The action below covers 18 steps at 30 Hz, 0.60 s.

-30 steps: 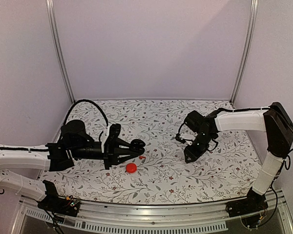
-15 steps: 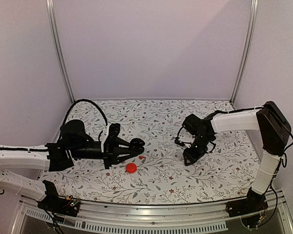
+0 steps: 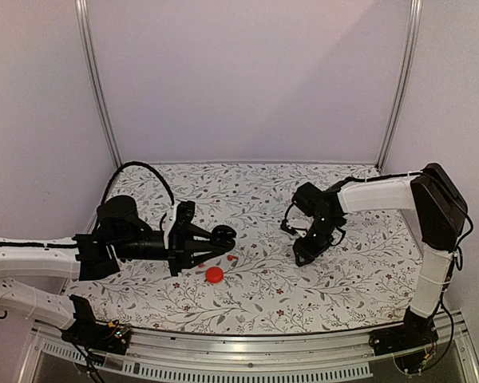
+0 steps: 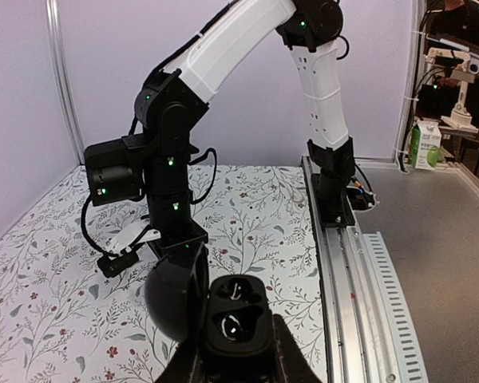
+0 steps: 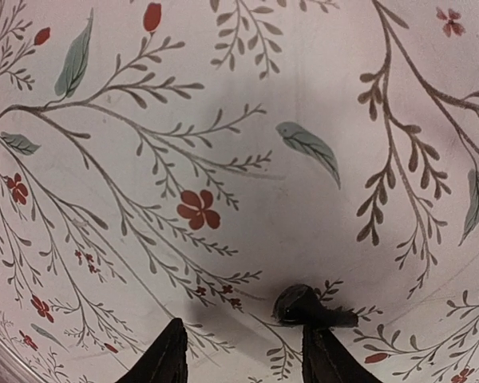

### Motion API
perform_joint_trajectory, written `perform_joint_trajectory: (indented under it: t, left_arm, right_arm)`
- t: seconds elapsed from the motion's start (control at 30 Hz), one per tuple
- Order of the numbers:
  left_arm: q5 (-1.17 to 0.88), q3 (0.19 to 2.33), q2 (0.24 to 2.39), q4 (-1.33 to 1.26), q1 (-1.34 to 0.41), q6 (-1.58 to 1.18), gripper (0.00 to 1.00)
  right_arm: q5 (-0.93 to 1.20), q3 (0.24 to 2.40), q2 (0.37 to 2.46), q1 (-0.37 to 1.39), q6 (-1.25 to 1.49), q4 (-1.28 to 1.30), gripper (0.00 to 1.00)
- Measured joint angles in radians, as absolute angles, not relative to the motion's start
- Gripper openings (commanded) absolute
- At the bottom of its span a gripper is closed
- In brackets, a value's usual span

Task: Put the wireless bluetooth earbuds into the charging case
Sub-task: Adjust the left earbud at the center of the board.

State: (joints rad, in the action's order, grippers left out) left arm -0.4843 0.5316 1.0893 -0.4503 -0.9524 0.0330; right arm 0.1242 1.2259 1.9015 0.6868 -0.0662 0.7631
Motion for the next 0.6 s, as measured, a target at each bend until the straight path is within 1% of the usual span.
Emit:
perform_joint_trajectory:
  t: [0.13,0.23,0.4,0.6]
  left_arm:
    - [-0.484,0.532,1.088,-0.451,-0.952,0.033,0.01]
    - [-0.484,0.532,1.088,-0.451,-0.952,0.033,0.01]
    - [-0.484,0.532,1.087,-0.451,-0.952,0.033,0.01]
    - [-0.484,0.532,1.087,-0.451,-0.952,0.033,0.01]
  right_arm:
    - [0.105,1.248,1.917,0.687,-0.067,0.768,0.51]
    - [0.088,1.275,1.937,0.687,-0.069,0.77,0.5]
    - [0.073,1.303,1.958,0.686,-0.073,0.77,0.46]
    - [0.072,1.299,1.957,0.686,-0.087,0.762,0.47]
